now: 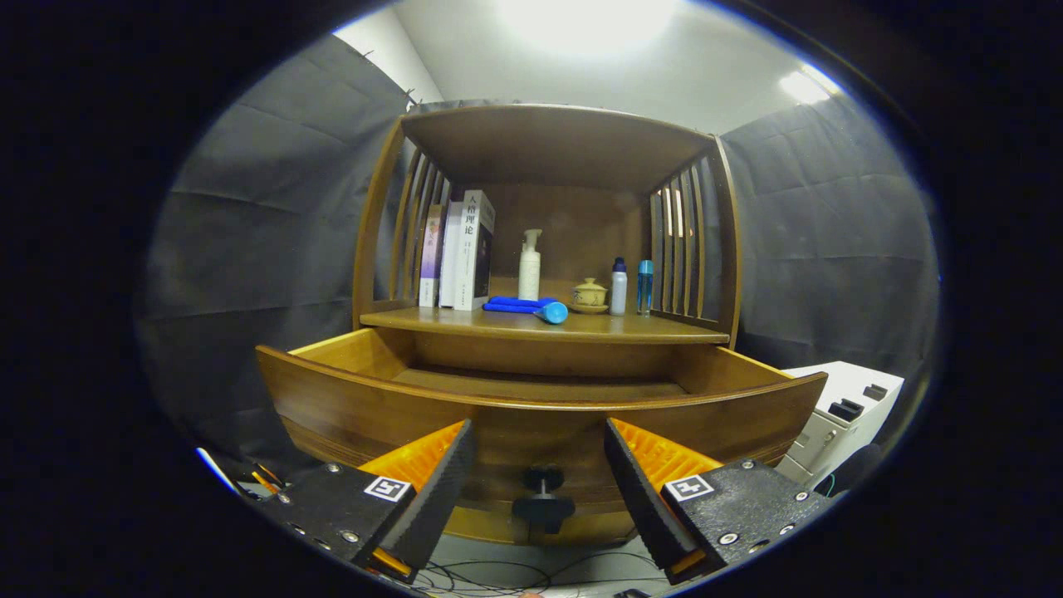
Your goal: Pull open the drawer, take out the items inside it, and place them on the countertop above the cabinet.
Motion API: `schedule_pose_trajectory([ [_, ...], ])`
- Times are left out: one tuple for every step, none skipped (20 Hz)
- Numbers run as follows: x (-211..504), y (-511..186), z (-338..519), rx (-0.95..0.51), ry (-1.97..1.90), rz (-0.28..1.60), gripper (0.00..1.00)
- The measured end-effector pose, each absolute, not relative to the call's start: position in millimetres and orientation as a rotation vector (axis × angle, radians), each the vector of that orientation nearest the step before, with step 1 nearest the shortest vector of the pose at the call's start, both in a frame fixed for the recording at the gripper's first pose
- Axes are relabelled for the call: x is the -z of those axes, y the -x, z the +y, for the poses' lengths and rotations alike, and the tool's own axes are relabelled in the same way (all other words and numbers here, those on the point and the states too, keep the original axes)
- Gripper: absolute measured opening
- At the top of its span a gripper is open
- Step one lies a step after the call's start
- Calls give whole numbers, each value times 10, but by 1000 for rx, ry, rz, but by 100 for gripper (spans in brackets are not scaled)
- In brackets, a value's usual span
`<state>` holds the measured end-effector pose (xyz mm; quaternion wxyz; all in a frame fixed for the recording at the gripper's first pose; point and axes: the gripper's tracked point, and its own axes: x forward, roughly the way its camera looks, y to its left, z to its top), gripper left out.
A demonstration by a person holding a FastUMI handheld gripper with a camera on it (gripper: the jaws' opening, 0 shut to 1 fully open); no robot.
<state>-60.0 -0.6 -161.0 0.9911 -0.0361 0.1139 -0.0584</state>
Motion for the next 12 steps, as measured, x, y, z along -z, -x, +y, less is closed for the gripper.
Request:
schedule_pose_trajectory([
  [1556,610,17,119,71,202,95],
  [1599,605,15,116,80,206,95],
  [1589,601,5,114,95,199,95],
  [1595,596,3,114,102,200,95],
  [1603,583,-5,113,102,206,95],
  [1605,565,-6,112,99,214,95],
  [1607,548,-6,112,93,226,95],
  [1609,515,-14,111,94,241,95],
  [1604,477,-21,111,98,253,95],
  [1596,418,-28,109,99,261,95],
  [1561,348,-23,106,99,256,95],
  [1554,279,-28,106,99,253,95],
])
